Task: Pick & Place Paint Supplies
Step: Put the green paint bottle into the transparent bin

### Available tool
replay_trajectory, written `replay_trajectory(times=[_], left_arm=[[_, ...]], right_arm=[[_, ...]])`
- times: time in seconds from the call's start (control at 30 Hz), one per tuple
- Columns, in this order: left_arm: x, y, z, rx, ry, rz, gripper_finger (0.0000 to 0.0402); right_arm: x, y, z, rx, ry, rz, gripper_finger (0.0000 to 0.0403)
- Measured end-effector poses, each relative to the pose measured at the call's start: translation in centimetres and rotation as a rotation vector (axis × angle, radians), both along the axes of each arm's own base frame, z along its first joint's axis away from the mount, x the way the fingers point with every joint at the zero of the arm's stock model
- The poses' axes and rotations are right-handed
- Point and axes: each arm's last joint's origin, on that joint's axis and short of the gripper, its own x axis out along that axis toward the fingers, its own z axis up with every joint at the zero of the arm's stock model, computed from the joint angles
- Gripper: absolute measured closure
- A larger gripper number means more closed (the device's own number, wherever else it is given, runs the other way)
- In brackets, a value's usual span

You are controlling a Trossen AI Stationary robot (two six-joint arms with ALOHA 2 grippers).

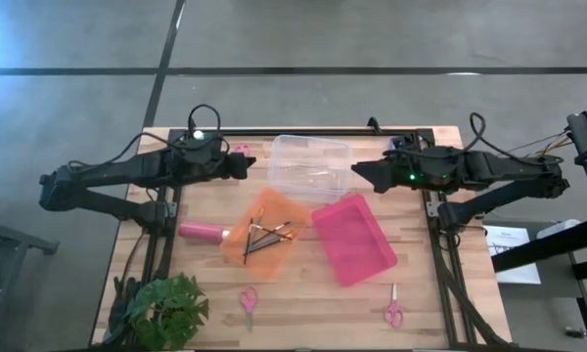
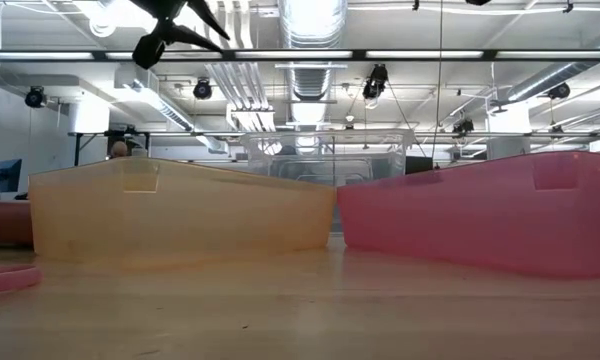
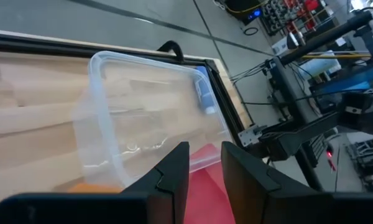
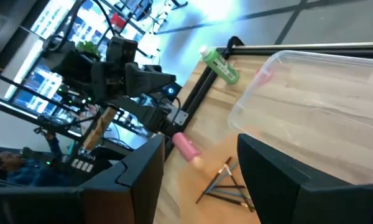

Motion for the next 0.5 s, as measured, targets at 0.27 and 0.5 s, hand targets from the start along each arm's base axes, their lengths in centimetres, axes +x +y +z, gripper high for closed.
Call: replay_trajectory(times=[0.27,0.5], left_arm=[[-0.06,-0.01,-0.09,-0.014,0.004,0.007,0.0300],[-0.09,-0.01,-0.14,-0.018,0.008,0.008,0.0300]], right_arm=[[-0.32,-0.04,-0.56,0.008,0.059,-0.005,0.0206],[-0.55,-0.07,-0.39,0.011,0.049,-0.005,0.0206]])
